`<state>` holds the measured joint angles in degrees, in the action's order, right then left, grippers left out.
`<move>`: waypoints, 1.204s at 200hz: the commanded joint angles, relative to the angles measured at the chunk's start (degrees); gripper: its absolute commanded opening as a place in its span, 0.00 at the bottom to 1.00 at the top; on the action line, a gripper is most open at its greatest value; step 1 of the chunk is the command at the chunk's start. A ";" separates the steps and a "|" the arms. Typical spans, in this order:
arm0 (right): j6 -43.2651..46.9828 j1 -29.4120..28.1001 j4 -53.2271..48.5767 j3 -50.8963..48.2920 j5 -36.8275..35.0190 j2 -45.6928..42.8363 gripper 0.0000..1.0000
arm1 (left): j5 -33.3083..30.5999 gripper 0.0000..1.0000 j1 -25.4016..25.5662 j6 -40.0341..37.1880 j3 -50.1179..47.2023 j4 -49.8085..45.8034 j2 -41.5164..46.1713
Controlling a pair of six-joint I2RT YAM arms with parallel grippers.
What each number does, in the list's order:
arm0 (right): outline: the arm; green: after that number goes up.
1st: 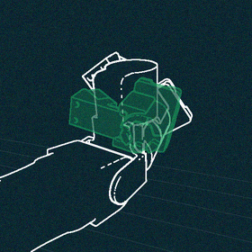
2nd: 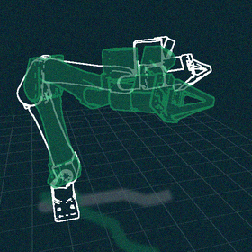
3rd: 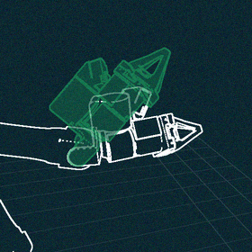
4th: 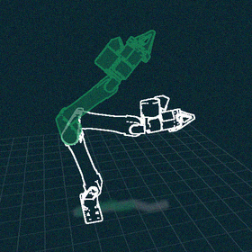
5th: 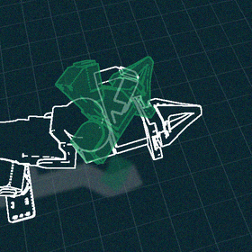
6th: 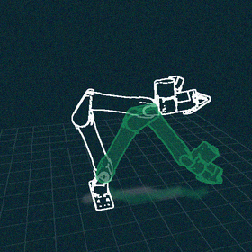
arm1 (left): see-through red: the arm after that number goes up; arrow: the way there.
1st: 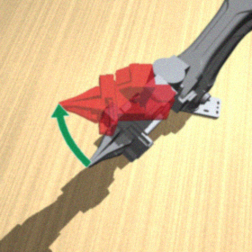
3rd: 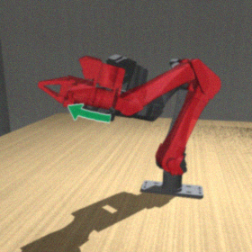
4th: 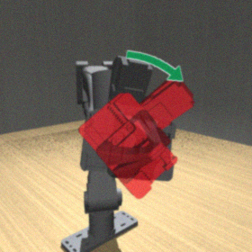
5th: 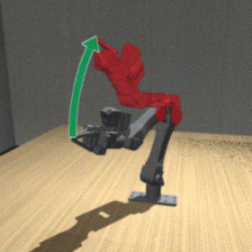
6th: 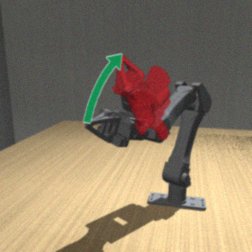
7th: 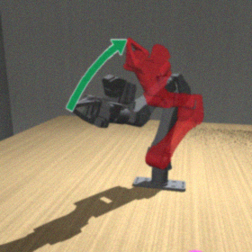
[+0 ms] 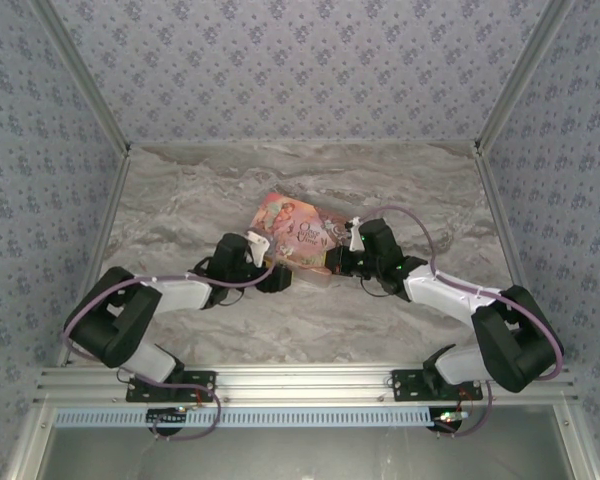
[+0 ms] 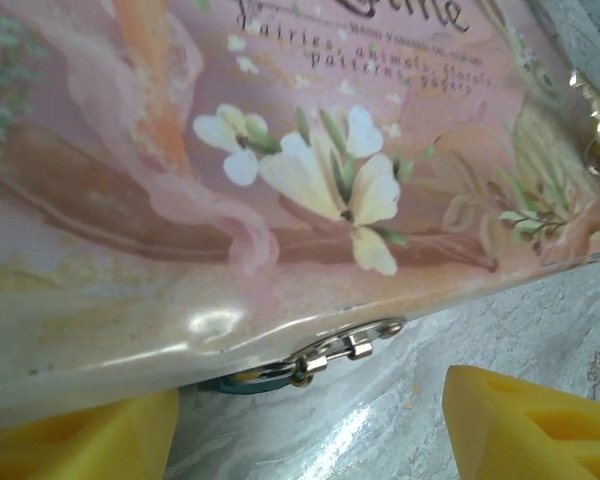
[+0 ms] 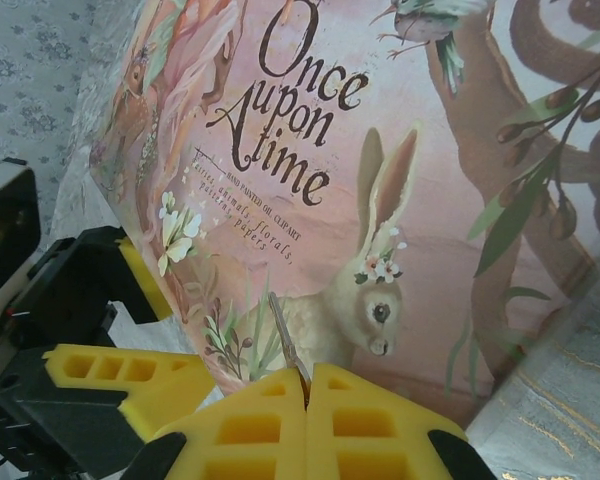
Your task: Unlock a padlock with a key
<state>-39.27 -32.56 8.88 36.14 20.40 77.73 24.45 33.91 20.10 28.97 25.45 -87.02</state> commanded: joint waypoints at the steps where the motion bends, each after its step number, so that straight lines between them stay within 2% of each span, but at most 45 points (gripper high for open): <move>1: 0.07 -0.66 -4.05 -1.82 -1.42 0.80 0.00 | 0.59 0.68 0.89 1.17 -0.58 5.20 -2.05; 53: 0.24 -1.14 -4.04 -1.82 -2.27 0.84 0.00 | -1.00 0.64 2.55 2.46 -1.10 9.27 -5.42; 145: -0.48 -2.07 -2.82 -3.01 -4.07 -0.22 0.00 | -4.86 0.57 2.83 9.99 -2.54 16.76 -6.87; 241: -0.77 -2.19 -1.58 -3.79 -4.06 -0.13 0.00 | -7.66 0.46 2.91 11.80 -3.20 17.48 -5.70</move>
<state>-39.66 -34.28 11.84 34.35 18.22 77.01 18.37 36.56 31.64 25.78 39.44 -93.56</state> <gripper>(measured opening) 0.057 0.472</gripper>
